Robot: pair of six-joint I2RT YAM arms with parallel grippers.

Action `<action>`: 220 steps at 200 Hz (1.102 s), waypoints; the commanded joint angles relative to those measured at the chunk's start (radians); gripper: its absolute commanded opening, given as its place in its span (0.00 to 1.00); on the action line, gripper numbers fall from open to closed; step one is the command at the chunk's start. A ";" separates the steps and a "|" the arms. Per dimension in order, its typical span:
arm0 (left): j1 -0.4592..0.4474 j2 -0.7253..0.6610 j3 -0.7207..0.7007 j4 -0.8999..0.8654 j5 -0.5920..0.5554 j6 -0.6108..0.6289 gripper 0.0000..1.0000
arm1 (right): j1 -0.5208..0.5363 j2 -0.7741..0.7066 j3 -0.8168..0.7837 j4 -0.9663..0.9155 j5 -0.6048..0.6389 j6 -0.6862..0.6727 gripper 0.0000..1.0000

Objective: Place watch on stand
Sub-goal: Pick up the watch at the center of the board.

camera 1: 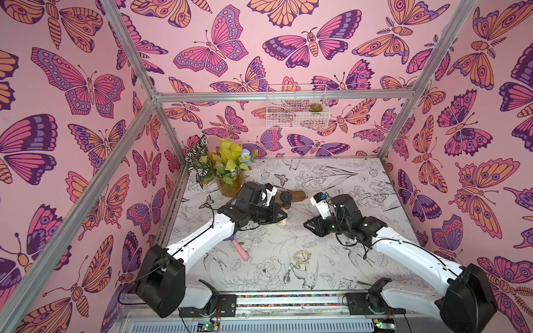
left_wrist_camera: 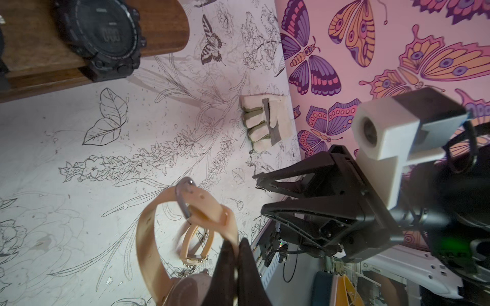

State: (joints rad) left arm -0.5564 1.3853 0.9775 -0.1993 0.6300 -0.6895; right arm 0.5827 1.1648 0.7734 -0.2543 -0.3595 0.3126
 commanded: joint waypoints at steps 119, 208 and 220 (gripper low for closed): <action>0.088 0.016 0.067 0.265 0.158 -0.137 0.00 | -0.004 -0.044 0.115 0.056 -0.081 -0.060 0.39; 0.115 0.089 0.009 0.588 0.279 -0.398 0.00 | 0.033 0.067 0.239 0.130 -0.131 -0.081 0.53; 0.115 0.095 0.006 0.614 0.286 -0.413 0.00 | 0.039 0.085 0.259 0.123 -0.126 -0.091 0.55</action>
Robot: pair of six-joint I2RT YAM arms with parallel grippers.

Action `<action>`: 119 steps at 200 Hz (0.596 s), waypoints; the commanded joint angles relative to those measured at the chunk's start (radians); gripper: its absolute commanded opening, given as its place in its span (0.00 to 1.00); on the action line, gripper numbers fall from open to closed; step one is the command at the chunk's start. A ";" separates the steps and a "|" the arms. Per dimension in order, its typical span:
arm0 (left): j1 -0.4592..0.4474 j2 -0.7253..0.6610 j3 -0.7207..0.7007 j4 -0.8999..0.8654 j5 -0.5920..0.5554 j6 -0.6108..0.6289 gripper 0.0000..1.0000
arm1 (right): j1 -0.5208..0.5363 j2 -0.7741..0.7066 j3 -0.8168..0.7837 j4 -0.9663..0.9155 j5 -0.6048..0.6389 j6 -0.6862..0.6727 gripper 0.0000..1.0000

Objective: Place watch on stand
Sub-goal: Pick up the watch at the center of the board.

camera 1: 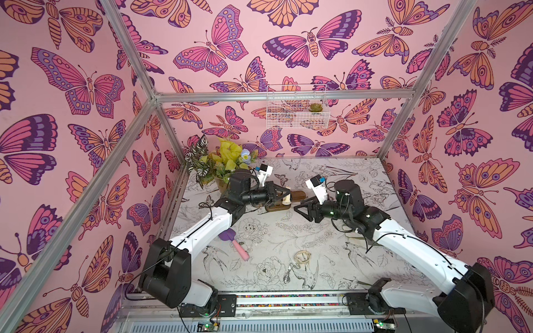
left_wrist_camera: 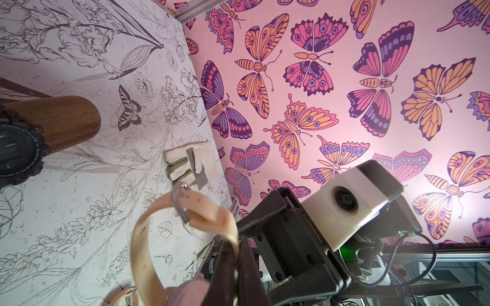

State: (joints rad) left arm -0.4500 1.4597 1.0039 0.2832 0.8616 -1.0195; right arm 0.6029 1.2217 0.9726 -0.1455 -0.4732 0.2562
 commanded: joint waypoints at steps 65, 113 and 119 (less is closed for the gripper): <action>0.010 0.008 -0.033 0.143 0.054 -0.094 0.00 | 0.027 0.081 0.105 0.028 0.008 -0.037 0.62; 0.010 -0.001 -0.037 0.149 0.057 -0.105 0.00 | 0.038 0.107 0.133 0.033 0.012 -0.057 0.56; 0.010 -0.001 -0.036 0.152 0.056 -0.106 0.00 | 0.041 0.112 0.135 0.032 0.011 -0.059 0.56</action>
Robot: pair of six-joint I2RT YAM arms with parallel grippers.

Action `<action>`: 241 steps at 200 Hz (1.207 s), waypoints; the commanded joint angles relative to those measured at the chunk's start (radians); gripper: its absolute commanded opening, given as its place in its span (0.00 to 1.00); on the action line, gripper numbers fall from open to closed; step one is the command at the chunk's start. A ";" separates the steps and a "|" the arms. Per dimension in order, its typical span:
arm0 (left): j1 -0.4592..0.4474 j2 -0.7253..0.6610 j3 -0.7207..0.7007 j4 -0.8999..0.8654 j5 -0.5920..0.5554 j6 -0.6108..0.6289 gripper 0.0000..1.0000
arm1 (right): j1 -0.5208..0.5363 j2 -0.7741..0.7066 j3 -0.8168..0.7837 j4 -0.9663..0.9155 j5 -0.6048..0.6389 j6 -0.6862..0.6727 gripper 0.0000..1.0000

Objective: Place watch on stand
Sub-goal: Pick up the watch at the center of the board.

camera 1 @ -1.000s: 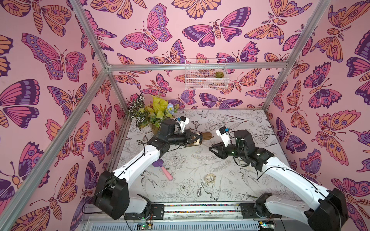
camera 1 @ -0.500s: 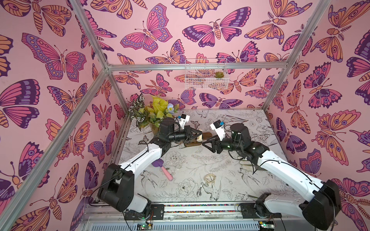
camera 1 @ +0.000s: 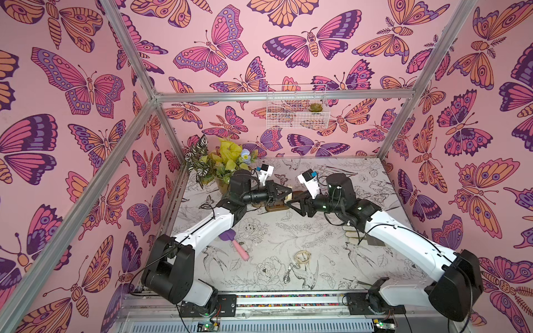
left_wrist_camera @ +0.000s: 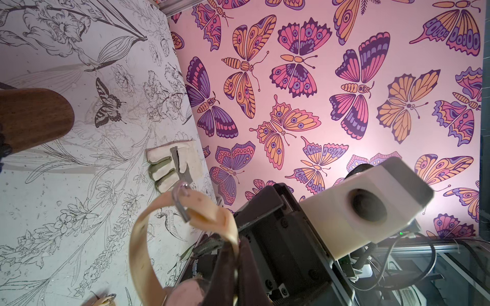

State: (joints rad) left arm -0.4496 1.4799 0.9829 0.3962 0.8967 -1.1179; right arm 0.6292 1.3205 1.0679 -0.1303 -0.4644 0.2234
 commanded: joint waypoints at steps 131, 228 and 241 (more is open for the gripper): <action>0.009 0.025 -0.008 0.134 0.039 -0.082 0.00 | 0.033 -0.008 0.020 0.029 -0.047 0.015 0.12; 0.020 -0.003 -0.057 0.189 0.042 -0.088 0.45 | -0.048 -0.034 -0.039 0.160 -0.229 0.209 0.00; 0.027 -0.012 -0.069 0.207 0.042 -0.095 0.46 | -0.082 -0.035 -0.053 0.197 -0.267 0.257 0.00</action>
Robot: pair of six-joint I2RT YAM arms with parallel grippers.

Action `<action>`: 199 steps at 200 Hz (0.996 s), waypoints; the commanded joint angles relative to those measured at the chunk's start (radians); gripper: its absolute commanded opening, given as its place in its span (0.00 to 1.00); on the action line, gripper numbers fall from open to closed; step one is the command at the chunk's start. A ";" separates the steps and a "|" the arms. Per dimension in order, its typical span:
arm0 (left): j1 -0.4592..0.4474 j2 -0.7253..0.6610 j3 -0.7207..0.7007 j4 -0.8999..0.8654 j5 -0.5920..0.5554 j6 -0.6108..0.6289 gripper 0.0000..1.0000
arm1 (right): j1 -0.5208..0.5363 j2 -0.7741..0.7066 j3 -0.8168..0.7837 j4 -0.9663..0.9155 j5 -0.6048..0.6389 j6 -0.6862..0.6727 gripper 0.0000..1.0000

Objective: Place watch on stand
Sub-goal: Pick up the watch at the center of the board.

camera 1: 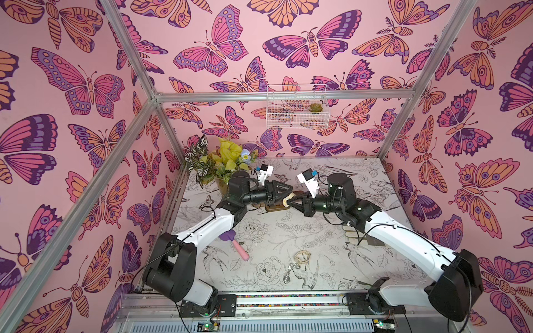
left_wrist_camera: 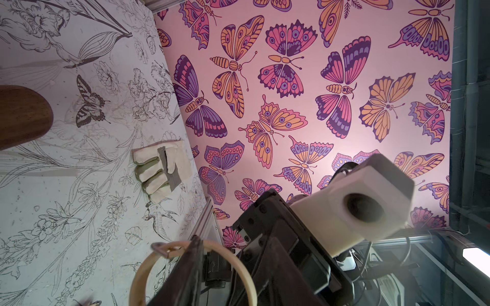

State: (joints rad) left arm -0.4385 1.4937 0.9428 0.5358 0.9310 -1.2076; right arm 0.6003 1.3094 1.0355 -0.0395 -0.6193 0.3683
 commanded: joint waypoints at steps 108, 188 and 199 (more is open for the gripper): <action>0.029 -0.031 -0.075 0.227 0.081 -0.016 0.33 | -0.139 0.066 0.011 0.140 -0.336 0.248 0.00; 0.013 -0.026 -0.102 0.236 0.117 0.003 0.34 | -0.156 0.068 0.009 0.181 -0.345 0.283 0.00; 0.006 -0.021 -0.102 0.237 0.120 0.006 0.34 | -0.157 0.071 0.009 0.187 -0.347 0.290 0.00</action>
State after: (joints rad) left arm -0.4183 1.4742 0.8566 0.7361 1.0142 -1.2293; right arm 0.4534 1.3769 1.0073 0.1013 -0.9386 0.6331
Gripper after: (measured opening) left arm 0.337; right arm 0.115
